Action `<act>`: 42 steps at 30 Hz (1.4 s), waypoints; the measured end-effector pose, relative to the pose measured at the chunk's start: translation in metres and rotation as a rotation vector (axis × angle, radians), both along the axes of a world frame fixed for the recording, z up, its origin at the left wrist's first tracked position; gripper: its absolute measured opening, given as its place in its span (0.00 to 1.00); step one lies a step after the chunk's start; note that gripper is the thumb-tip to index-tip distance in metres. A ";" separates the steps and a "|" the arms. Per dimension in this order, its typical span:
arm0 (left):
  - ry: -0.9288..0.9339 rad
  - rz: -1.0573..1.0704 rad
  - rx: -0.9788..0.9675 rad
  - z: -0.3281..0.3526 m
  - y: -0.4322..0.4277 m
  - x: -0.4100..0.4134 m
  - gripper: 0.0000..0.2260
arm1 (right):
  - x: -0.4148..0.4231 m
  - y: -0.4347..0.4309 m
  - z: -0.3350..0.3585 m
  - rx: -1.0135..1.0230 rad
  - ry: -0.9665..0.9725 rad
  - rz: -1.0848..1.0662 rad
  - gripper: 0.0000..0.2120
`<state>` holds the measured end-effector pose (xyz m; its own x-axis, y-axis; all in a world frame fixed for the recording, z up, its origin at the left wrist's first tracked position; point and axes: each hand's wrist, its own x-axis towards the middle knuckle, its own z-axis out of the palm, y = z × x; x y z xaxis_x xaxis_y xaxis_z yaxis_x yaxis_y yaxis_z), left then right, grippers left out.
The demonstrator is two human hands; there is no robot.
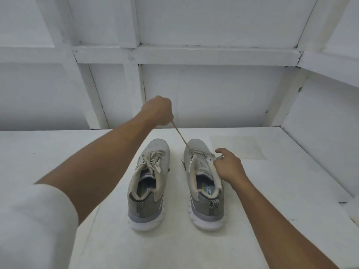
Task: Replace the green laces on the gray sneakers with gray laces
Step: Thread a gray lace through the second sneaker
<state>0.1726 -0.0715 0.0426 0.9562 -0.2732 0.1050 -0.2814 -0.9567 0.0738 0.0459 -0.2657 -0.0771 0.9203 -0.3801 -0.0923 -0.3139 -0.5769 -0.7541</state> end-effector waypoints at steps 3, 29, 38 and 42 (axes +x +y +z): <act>0.104 -0.047 -0.054 -0.022 -0.019 -0.008 0.10 | 0.002 -0.001 -0.001 0.007 0.021 -0.010 0.20; 0.381 0.054 -0.274 -0.089 -0.051 -0.046 0.16 | 0.044 -0.024 0.016 -0.242 0.032 0.338 0.04; 0.378 0.082 -0.331 -0.092 -0.050 -0.048 0.14 | 0.047 -0.015 0.014 -0.321 0.050 0.304 0.05; 0.372 0.081 -0.350 -0.094 -0.050 -0.047 0.13 | 0.049 -0.015 0.020 0.123 0.044 0.115 0.09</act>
<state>0.1254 -0.1217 -0.0517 0.9629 -0.2064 -0.1737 -0.1018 -0.8743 0.4746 0.0949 -0.2807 -0.0567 0.9513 -0.2555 -0.1725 -0.2849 -0.5152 -0.8083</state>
